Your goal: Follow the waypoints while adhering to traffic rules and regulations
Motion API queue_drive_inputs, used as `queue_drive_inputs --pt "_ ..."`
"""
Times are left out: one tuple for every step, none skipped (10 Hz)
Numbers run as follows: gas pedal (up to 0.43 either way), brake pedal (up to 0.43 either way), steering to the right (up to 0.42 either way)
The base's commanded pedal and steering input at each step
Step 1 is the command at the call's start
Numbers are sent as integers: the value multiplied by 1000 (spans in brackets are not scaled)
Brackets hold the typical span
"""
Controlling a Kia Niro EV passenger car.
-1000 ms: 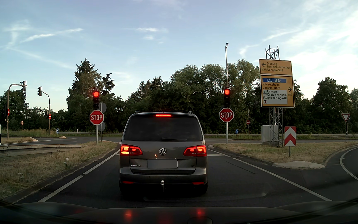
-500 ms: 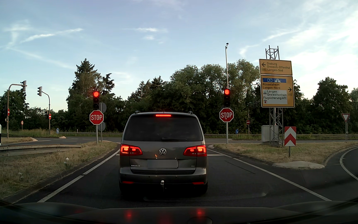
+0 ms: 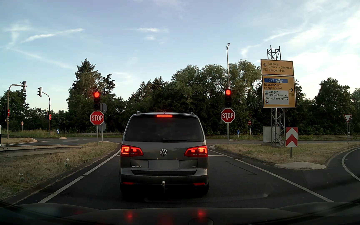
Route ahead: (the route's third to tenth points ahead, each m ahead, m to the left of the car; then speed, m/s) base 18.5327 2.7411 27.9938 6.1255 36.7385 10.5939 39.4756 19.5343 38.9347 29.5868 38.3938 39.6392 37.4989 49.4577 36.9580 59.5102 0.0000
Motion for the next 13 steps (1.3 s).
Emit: queue_drive_inputs --pt "0 390 -10" --pt "0 390 -10" --pt "0 390 -10" --pt "0 390 -10" --pt "0 390 -10" --pt "0 390 -10" --pt "0 390 -10" --pt "0 390 -10" --pt "0 390 -10" --pt "0 390 -10" --pt "0 390 -10" --pt "0 390 -10" --pt "0 390 -10"
